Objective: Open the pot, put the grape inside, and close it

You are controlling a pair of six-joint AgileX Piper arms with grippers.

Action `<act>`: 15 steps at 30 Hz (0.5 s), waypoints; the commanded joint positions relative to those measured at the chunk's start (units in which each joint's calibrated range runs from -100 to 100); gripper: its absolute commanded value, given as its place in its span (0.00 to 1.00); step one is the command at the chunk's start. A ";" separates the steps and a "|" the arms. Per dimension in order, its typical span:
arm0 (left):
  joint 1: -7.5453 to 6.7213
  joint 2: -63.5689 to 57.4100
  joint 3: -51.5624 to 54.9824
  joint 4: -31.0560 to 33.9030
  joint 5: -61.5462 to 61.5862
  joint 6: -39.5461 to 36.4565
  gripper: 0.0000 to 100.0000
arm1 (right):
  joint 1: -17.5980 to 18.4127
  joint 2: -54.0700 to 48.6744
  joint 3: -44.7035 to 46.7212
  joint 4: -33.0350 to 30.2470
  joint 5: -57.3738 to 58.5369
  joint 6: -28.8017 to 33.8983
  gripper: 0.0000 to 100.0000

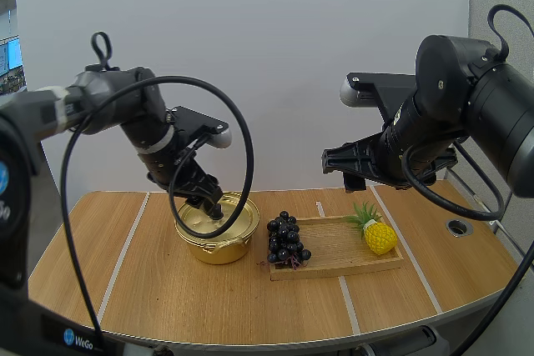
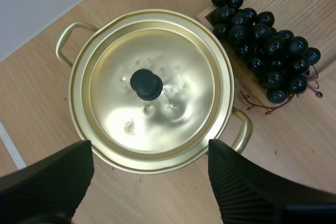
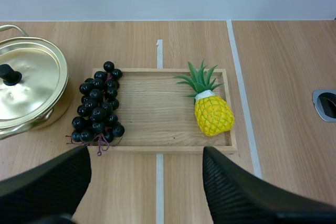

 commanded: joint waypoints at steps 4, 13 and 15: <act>-1.94 10.56 -8.02 -1.47 -1.10 0.40 1.00 | -0.16 -0.25 0.01 1.00 0.00 -0.15 1.00; -1.94 19.54 -13.51 -1.47 0.16 0.40 1.00 | -0.16 -0.25 0.01 1.00 0.00 -0.15 1.00; -1.94 21.07 -13.51 -1.36 -0.80 0.40 1.00 | -0.16 -0.25 0.01 1.00 0.00 -0.15 1.00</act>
